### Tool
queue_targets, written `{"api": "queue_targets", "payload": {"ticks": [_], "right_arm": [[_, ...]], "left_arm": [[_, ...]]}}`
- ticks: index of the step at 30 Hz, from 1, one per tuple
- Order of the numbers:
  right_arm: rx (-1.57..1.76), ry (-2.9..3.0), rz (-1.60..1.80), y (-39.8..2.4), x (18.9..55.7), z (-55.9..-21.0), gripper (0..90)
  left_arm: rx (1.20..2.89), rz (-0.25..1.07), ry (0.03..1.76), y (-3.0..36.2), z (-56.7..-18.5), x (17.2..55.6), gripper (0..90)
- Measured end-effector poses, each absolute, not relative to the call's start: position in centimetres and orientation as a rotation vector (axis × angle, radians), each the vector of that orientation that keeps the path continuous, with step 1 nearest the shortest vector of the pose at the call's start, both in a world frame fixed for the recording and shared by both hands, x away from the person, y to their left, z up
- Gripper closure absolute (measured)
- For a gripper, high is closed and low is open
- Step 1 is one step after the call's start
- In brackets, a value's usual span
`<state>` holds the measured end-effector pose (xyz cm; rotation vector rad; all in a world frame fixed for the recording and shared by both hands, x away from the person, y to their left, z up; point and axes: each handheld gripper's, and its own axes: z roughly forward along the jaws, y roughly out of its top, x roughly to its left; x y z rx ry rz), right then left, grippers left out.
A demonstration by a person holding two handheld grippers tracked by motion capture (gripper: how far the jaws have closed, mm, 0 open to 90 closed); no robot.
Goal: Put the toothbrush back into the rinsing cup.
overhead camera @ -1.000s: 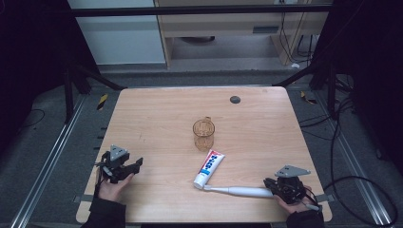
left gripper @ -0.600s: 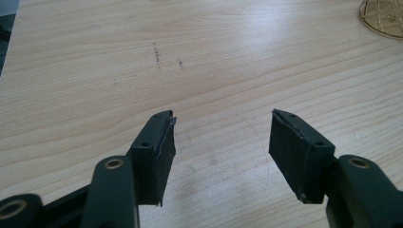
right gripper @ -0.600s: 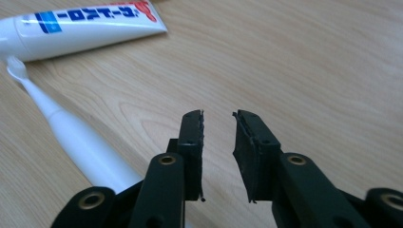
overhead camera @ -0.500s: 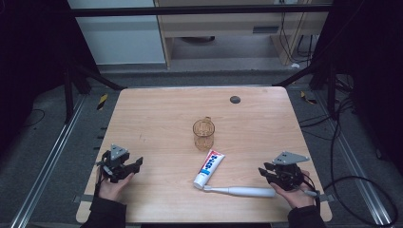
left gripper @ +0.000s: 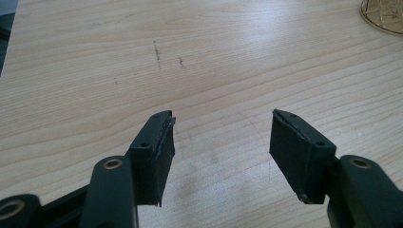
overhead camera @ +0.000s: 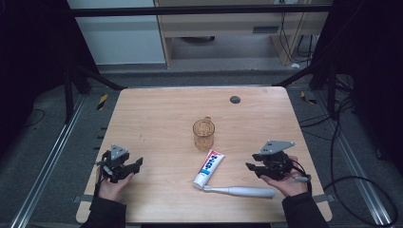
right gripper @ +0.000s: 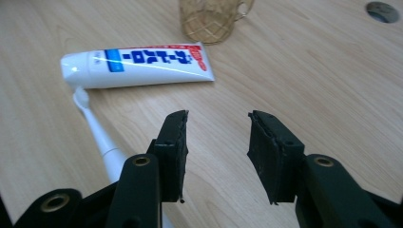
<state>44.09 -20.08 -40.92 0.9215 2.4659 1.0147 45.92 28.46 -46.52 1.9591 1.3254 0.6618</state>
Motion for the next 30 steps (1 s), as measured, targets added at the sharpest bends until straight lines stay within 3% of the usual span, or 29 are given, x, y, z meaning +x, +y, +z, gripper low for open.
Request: {"api": "queue_targets", "payload": {"ticks": [30], "right_arm": [[0.679,2.813,0.807,-16.6,43.7,-42.8,56.3]], "left_arm": [[1.972,0.653,1.321,28.3,-46.6,46.0,39.7]]}}
